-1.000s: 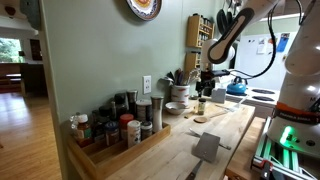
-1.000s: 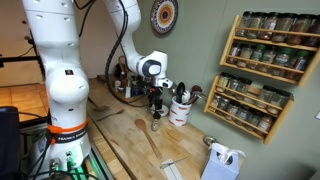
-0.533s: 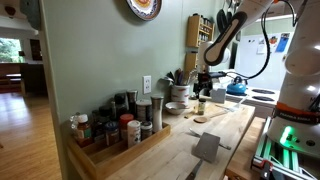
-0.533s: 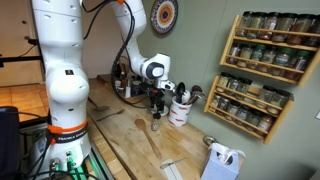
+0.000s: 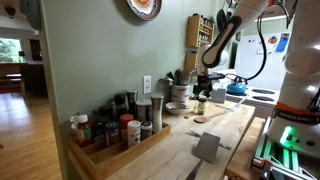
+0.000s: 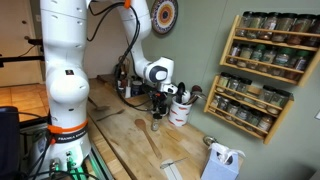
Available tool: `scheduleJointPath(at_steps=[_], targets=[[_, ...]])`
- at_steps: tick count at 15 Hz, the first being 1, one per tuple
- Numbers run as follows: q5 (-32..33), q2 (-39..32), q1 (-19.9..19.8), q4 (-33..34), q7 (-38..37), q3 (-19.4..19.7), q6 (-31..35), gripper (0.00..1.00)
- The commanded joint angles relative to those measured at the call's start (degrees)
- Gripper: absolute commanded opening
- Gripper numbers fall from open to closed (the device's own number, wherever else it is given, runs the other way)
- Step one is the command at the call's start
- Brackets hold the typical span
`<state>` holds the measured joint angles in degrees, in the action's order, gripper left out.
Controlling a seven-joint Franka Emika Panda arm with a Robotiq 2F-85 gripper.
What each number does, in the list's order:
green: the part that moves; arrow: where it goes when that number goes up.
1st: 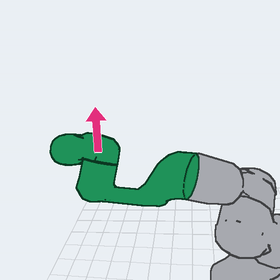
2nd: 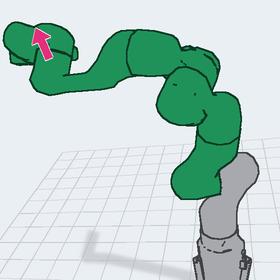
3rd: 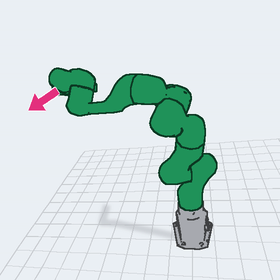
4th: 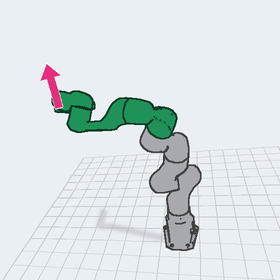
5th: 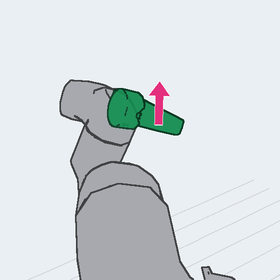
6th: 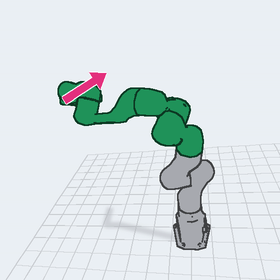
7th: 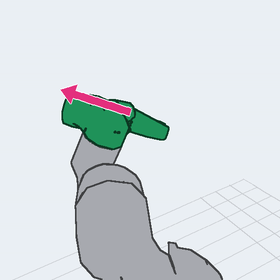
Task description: Remove the black lid from the bottle
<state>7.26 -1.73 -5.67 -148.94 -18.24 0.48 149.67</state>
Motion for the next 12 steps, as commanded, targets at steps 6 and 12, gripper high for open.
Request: scheduleJointPath(at_steps=[6,12], targets=[[-0.83,-3.08,1.39,1.75,0.74,2.01,0.44,0.53],[-0.46,-0.46,2.11,1.12,0.19,1.89,-1.65,0.31]])
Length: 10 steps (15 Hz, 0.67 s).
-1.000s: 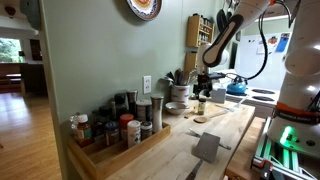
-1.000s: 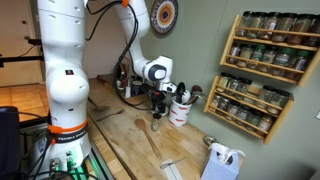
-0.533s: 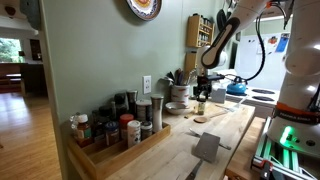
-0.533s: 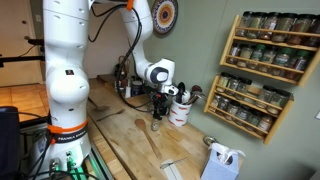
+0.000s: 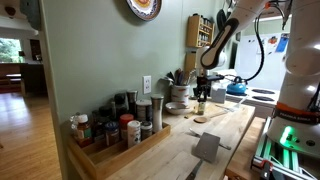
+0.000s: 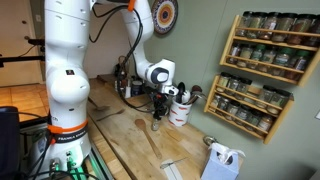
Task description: Remove the black lid from the bottle
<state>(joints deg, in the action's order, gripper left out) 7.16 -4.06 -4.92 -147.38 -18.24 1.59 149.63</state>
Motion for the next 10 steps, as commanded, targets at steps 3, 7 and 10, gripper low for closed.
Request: scheduleJointPath(at_steps=[3,7,10], targets=[[0.68,4.2,1.93,-0.84,-0.79,0.6,-3.14,0.31],[3.3,6.17,2.0,-0.33,-2.24,0.33,-6.24,0.31],[4.66,5.99,1.81,0.31,-2.16,0.05,-8.0,0.31]])
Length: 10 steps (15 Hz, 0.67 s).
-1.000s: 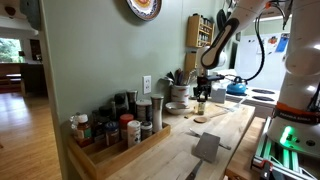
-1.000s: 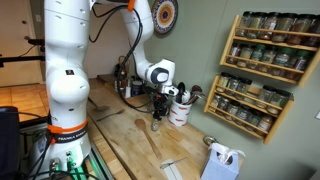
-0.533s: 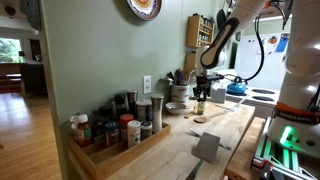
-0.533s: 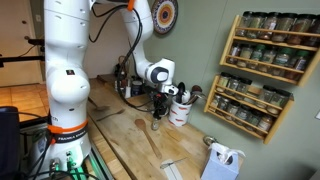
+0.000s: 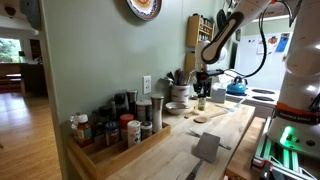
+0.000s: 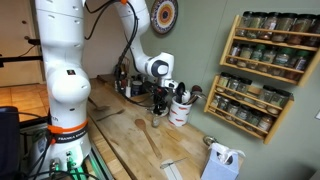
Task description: Remove the black lid from the bottle
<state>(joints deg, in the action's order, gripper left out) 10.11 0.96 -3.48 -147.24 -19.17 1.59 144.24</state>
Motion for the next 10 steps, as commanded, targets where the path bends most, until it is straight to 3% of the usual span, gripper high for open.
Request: scheduleJointPath(at_steps=[1,10], targets=[[1.77,0.66,0.3,0.35,-0.98,0.07,-2.63,0.31],[-1.07,-4.44,0.08,1.27,-0.14,0.98,0.66,0.31]])
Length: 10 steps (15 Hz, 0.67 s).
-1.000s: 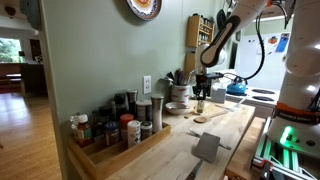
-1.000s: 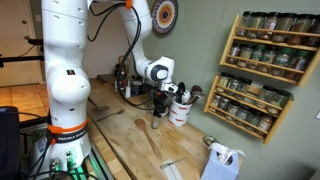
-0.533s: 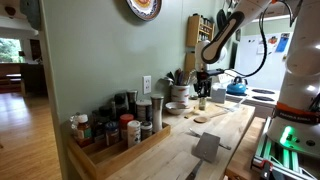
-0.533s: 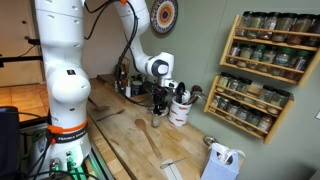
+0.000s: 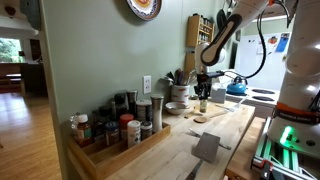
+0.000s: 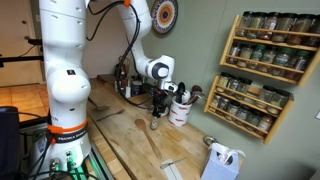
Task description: Remove the black lid from the bottle
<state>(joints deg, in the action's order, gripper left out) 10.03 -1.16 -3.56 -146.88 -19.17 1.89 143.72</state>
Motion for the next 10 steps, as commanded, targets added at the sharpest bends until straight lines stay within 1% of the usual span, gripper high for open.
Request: scheduleJointPath(at_steps=[1,4,5,7,10], targets=[[-1.54,-2.71,0.19,0.91,0.0,0.78,1.72,0.31],[-2.62,-3.58,0.29,1.03,0.18,1.12,2.73,0.31],[-2.92,-3.76,0.32,1.12,0.22,1.21,2.87,0.47],[-3.53,-4.11,0.36,1.36,0.3,1.34,3.13,0.59],[-3.9,-4.18,0.41,1.32,1.2,1.37,4.19,0.6]])
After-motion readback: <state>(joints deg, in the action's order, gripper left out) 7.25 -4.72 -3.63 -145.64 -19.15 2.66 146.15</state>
